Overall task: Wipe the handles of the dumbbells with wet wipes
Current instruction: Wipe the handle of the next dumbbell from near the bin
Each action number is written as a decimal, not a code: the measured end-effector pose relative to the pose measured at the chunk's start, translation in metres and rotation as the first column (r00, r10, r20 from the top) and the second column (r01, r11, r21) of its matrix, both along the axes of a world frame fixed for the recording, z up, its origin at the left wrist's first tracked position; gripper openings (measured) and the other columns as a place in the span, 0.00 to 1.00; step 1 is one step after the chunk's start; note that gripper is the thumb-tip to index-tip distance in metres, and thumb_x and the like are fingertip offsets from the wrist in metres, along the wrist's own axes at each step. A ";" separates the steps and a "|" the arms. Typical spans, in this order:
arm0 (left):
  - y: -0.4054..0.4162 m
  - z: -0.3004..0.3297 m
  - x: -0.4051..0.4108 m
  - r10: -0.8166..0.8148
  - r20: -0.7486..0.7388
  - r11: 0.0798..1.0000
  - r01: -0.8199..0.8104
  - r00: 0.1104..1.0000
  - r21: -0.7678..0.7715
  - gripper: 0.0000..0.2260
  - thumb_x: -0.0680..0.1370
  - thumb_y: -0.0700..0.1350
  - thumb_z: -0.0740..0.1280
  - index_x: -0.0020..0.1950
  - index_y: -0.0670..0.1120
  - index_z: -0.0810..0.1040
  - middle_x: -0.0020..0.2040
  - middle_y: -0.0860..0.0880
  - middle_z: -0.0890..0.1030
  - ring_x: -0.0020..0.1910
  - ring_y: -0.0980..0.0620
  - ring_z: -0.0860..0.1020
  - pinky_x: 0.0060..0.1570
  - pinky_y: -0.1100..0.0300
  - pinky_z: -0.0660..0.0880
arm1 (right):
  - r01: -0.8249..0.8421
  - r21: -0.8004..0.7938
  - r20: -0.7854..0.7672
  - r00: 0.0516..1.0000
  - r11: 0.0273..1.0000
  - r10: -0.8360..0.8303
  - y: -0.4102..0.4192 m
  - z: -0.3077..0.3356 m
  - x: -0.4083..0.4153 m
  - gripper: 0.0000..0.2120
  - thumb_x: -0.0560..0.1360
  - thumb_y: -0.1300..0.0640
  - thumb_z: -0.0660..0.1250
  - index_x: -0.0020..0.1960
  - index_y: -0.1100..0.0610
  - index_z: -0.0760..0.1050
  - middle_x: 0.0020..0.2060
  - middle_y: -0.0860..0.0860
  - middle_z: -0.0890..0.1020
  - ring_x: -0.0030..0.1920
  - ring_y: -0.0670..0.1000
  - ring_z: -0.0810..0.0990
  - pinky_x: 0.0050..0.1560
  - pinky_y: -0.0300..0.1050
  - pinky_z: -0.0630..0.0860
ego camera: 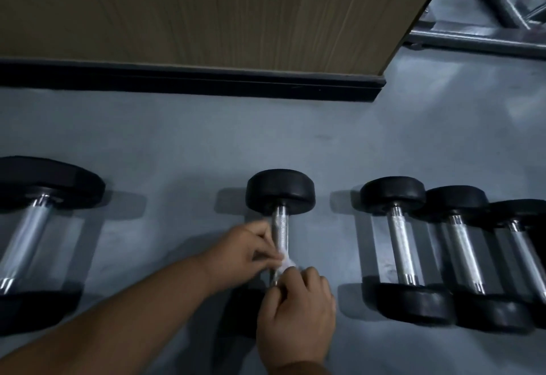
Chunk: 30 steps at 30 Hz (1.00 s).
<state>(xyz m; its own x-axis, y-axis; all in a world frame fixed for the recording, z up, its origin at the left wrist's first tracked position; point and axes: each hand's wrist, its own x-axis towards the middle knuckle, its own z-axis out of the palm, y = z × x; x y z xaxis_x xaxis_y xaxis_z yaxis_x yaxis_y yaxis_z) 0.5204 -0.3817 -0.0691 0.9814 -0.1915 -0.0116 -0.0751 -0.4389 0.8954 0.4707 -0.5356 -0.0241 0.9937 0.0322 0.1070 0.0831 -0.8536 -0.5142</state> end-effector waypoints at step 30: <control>-0.010 -0.001 0.000 -0.067 0.073 0.980 0.052 0.995 0.190 0.11 0.78 0.51 0.70 0.50 0.44 0.86 0.50 0.51 0.78 0.49 0.56 0.77 0.53 0.58 0.76 | -0.019 0.059 0.077 0.997 0.998 0.014 -0.011 -0.021 0.005 0.09 0.69 0.54 0.56 0.36 0.55 0.73 0.32 0.49 0.69 0.34 0.56 0.70 0.32 0.52 0.71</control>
<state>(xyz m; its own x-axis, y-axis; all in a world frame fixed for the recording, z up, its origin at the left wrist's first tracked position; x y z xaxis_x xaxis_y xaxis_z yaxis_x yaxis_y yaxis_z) 0.5200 -0.3920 -0.0705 0.9676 -0.2516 0.0235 -0.1729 -0.5912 0.7877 0.4754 -0.5462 -0.0452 0.9820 0.0401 0.1846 0.1379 -0.8200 -0.5555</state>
